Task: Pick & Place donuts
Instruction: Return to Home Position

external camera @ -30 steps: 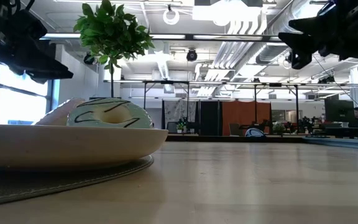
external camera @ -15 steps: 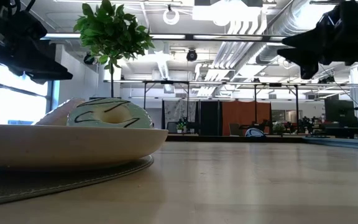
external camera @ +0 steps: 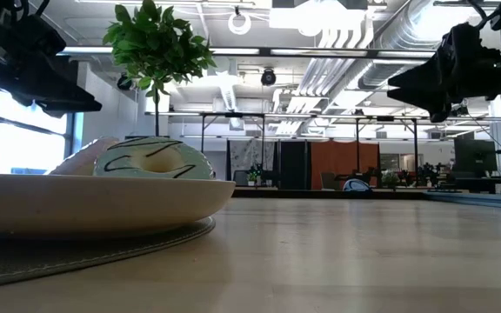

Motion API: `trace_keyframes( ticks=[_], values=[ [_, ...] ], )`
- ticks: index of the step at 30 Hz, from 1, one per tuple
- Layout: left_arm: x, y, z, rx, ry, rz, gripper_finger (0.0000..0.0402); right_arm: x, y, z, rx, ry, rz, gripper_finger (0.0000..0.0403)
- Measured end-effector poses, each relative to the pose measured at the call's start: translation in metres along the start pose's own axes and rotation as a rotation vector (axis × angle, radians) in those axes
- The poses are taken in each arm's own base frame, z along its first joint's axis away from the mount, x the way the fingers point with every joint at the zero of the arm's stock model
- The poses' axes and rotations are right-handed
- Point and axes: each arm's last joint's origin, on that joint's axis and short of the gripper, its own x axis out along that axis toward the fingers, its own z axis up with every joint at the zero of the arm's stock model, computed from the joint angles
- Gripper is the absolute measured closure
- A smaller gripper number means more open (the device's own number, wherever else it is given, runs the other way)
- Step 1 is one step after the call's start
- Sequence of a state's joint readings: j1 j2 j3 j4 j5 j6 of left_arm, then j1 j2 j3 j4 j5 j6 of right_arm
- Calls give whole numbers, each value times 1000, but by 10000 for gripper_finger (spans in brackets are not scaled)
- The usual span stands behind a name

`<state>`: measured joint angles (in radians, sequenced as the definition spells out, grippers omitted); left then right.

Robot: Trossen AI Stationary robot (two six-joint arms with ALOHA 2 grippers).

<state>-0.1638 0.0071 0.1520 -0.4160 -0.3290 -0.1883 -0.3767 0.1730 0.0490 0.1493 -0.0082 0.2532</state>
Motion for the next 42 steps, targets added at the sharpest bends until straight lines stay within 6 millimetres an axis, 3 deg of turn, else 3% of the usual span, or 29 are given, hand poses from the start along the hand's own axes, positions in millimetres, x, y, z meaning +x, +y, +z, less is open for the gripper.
trace_keyframes(
  ticks=[10, 27, 42],
  values=[
    [0, 0, 0, 0, 0, 1, 254, 0, 0, 3, -60, -35, -24, 229],
    [0, 0, 0, 0, 0, 1, 254, -3, -8, 1, -101, -42, -264, 230],
    [0, 0, 0, 0, 0, 1, 254, -3, -9, -6, -106, 25, -271, 233]
  ],
)
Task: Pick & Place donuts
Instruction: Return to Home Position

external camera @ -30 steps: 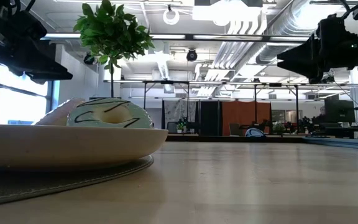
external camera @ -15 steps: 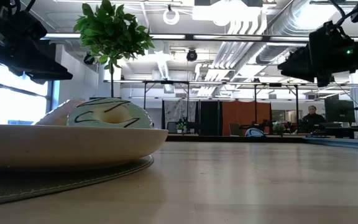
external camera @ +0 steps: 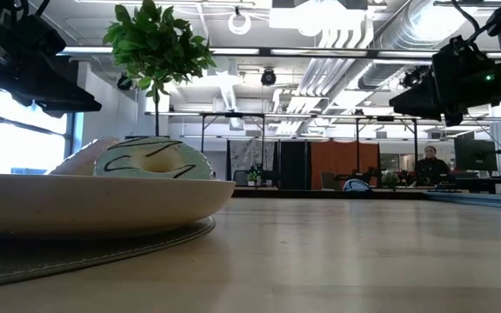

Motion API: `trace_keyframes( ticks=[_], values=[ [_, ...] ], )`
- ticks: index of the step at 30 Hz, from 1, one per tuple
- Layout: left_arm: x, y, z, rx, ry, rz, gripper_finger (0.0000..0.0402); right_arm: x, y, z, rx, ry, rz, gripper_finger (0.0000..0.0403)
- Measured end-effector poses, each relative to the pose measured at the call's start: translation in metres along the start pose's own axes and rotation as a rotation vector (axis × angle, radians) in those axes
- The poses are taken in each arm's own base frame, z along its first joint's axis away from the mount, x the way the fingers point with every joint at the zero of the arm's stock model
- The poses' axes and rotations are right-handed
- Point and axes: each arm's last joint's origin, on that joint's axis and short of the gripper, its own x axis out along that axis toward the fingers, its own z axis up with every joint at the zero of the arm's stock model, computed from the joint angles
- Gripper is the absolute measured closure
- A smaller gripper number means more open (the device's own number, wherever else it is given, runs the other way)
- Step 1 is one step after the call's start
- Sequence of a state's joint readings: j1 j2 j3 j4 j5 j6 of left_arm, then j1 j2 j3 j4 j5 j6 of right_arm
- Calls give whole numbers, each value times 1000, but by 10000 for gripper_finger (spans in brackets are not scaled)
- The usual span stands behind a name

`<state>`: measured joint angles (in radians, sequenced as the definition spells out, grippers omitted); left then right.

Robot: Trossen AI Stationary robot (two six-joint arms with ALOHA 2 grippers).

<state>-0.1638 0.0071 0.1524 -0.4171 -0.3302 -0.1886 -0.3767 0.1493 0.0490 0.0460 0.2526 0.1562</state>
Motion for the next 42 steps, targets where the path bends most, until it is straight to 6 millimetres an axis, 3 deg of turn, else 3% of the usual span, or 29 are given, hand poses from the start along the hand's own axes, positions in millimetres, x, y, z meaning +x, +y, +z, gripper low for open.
trace_keyframes(
  ticks=[42],
  values=[
    [0, 0, 0, 0, 0, -1, 254, 0, 0, 0, 0, 0, 1, 229]
  ],
)
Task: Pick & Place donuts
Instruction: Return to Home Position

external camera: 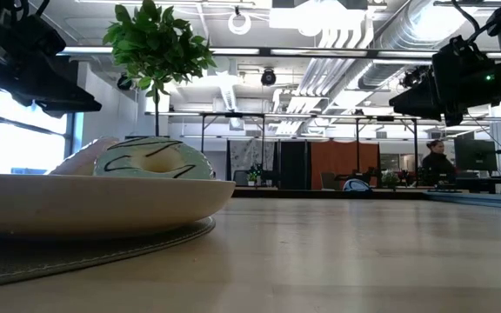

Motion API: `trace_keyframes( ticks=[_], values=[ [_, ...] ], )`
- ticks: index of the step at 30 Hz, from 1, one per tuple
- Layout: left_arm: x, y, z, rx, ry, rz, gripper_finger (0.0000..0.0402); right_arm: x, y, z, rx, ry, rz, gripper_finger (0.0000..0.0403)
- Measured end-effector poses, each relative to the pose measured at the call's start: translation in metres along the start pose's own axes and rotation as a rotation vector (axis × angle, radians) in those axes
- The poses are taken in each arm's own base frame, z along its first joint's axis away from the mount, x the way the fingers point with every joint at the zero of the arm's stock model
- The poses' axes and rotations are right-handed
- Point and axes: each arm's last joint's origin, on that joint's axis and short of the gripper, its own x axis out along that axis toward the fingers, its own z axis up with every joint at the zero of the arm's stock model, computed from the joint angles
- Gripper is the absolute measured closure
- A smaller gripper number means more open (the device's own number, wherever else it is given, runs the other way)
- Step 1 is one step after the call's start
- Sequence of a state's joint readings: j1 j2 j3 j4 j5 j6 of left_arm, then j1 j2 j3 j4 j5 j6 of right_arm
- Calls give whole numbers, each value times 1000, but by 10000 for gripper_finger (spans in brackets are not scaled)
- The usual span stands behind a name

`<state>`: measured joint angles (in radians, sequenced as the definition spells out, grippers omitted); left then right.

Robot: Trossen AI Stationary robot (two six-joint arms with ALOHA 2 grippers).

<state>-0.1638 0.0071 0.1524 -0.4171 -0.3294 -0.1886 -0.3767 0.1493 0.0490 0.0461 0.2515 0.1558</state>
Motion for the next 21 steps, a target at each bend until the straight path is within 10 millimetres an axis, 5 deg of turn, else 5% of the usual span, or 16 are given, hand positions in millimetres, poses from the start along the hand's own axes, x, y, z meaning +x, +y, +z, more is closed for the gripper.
trace_keyframes(
  ticks=[21],
  values=[
    [0, 0, 0, 0, 0, 0, 254, 0, 0, 0, 0, 0, 0, 230]
  ],
)
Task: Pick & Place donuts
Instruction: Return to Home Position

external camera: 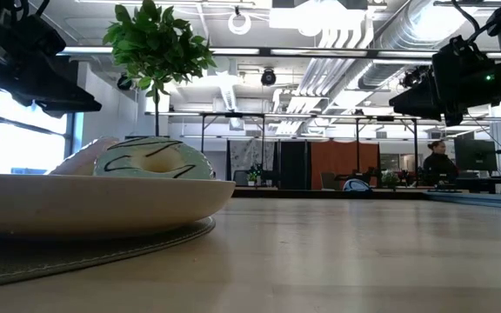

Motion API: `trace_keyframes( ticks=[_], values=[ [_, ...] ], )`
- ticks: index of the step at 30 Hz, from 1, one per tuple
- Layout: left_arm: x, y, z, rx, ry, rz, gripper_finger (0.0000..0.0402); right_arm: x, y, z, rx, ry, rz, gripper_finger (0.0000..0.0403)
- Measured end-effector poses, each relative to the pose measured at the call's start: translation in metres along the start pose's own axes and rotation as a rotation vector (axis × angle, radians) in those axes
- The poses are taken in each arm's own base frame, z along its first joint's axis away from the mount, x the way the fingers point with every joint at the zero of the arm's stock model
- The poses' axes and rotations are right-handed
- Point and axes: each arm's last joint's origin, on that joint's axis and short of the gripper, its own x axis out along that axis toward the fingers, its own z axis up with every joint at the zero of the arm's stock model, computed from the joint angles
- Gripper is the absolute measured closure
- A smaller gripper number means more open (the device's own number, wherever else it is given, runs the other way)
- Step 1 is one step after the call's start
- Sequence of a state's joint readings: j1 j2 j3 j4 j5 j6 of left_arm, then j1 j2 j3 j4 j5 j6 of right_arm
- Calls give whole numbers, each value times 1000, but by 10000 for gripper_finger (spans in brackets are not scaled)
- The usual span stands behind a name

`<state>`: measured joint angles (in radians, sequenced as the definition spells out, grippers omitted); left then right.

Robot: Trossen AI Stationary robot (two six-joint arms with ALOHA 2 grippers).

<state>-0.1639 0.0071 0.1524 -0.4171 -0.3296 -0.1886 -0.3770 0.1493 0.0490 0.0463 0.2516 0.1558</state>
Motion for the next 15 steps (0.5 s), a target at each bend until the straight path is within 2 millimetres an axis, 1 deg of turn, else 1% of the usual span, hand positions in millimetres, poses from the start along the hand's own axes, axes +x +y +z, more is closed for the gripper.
trace_keyframes(
  ticks=[7, 15],
  values=[
    [0, 0, 0, 0, 0, 0, 254, 0, 0, 0, 0, 0, 0, 235],
    [0, 0, 0, 0, 0, 0, 254, 0, 0, 0, 0, 0, 1, 229]
  ],
)
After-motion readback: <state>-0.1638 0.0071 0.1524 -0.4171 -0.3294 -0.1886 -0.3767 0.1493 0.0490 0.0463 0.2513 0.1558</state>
